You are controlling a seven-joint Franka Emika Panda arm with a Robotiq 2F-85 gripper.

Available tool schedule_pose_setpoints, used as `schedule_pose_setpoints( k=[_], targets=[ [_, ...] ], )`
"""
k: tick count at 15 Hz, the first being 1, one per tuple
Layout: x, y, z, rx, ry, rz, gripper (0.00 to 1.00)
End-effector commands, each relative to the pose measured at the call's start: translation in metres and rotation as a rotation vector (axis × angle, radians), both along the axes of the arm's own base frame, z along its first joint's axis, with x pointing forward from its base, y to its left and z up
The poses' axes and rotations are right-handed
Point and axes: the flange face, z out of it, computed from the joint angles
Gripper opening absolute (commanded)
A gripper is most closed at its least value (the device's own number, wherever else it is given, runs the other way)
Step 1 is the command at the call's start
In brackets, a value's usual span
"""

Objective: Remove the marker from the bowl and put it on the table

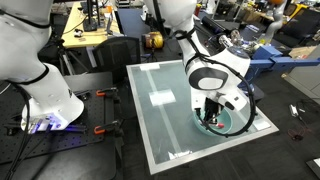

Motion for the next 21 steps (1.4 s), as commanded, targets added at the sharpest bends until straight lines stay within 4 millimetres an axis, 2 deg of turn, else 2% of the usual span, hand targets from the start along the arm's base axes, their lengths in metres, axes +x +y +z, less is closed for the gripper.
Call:
schedule_pose_setpoints(
  k=[1, 7, 13, 21],
  targets=[
    [0.001, 0.003, 0.018, -0.009, 0.009, 0.015, 0.05],
    [0.001, 0.011, 0.052, -0.012, -0.036, 0.011, 0.05],
    [-0.009, 0.016, 0.085, -0.009, -0.060, 0.005, 0.05],
    [-0.024, 0.045, 0.139, -0.023, -0.123, 0.078, 0.05]
  ],
)
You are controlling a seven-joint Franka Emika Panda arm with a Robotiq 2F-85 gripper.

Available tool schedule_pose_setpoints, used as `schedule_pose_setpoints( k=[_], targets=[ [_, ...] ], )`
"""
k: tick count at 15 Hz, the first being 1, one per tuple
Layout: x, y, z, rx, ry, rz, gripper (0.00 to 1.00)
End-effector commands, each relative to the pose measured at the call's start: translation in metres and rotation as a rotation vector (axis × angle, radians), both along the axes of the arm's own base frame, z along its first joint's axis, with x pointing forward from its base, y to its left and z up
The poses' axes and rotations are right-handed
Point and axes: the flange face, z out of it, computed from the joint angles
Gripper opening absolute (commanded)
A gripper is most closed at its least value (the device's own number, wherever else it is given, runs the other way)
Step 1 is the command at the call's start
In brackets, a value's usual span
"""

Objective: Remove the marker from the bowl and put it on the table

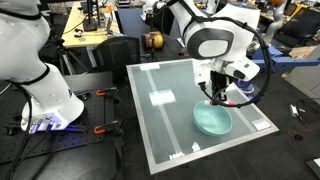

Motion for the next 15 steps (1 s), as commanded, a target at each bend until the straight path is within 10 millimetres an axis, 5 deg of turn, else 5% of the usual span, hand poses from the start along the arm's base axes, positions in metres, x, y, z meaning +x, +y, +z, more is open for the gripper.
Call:
schedule_pose_setpoints(
  k=[1, 7, 15],
  targets=[
    [-0.015, 0.021, 0.032, -0.015, -0.008, 0.050, 0.05],
    [-0.012, 0.078, 0.051, -0.053, -0.006, 0.215, 0.05],
    [-0.009, 0.169, 0.037, -0.061, 0.086, 0.466, 0.05]
  ],
)
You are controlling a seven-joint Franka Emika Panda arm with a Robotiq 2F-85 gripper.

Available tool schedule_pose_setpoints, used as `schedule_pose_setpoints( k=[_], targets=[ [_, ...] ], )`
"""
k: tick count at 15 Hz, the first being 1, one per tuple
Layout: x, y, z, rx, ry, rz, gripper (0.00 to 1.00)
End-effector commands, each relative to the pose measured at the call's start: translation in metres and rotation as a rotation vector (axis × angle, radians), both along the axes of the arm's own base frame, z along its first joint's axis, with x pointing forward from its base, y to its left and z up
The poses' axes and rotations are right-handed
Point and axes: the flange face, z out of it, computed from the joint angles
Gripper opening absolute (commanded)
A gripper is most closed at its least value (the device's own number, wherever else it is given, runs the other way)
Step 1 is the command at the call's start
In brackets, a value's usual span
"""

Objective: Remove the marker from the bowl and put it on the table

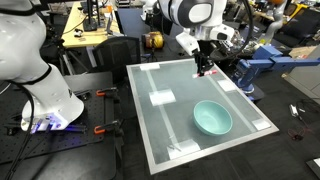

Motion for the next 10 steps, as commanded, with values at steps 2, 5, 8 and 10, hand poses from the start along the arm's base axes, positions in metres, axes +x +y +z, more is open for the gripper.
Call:
schedule_pose_setpoints(
  k=[2, 5, 8, 10],
  targets=[
    [-0.009, 0.052, -0.005, 0.010, 0.068, 0.189, 0.05],
    [-0.009, 0.088, -0.018, 0.018, 0.087, 0.322, 0.05],
    [-0.012, 0.118, -0.039, 0.044, 0.120, 0.474, 0.05],
    [-0.015, 0.131, -0.053, 0.052, 0.143, 0.563, 0.05]
  ],
)
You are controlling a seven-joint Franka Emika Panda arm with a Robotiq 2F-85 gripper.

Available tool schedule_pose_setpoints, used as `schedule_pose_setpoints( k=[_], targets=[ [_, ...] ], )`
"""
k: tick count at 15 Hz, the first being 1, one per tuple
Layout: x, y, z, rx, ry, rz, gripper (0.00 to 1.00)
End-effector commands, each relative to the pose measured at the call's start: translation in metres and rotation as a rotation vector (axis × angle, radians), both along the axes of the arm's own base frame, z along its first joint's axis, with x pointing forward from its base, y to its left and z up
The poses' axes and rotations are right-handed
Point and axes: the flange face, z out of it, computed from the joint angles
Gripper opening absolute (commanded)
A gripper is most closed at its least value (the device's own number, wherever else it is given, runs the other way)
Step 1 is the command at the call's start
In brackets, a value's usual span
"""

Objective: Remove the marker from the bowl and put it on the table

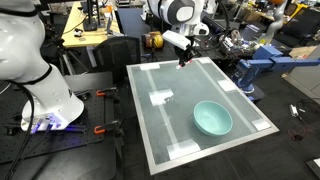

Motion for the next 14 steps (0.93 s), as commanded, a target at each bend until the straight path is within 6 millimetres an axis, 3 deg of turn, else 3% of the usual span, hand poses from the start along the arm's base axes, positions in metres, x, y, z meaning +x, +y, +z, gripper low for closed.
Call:
schedule_pose_setpoints(
  k=[1, 7, 14],
  targets=[
    [-0.002, 0.018, -0.021, 0.023, 0.043, 0.154, 0.05],
    [-0.007, 0.027, -0.058, 0.020, 0.107, 0.283, 0.05],
    [-0.009, 0.026, -0.082, 0.018, 0.094, 0.310, 0.05]
  ],
)
